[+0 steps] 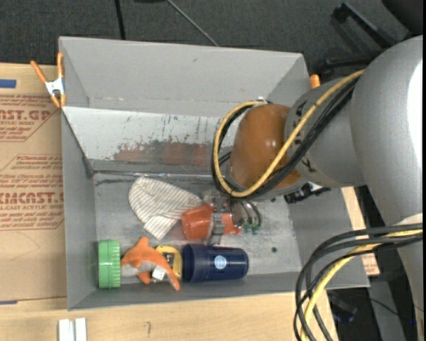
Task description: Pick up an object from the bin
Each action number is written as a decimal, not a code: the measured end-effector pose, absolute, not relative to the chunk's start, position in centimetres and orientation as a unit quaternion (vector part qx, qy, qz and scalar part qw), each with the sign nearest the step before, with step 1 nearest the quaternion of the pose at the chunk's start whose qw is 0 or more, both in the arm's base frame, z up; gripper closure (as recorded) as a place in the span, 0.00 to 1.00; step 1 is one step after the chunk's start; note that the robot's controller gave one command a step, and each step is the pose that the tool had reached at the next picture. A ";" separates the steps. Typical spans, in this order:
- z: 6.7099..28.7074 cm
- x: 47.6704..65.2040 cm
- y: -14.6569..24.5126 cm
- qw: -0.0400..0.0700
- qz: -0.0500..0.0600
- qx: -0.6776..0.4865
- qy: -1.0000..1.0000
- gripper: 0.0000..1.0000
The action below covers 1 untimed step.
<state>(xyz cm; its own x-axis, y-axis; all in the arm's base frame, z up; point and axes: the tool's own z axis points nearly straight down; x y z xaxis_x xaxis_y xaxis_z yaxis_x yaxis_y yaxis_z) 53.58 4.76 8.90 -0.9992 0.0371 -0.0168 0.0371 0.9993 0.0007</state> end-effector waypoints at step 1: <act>8.9 53.6 4.8 0.008 0.000 0.018 1.000 1.00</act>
Offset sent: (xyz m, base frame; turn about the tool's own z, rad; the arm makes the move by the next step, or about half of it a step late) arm 0.0085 0.0162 0.1350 -0.0240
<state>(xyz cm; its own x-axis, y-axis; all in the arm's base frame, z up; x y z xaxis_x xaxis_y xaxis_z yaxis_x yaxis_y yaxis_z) 53.58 4.76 8.90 -0.9992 0.0367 -0.0168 0.0367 0.9993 0.0006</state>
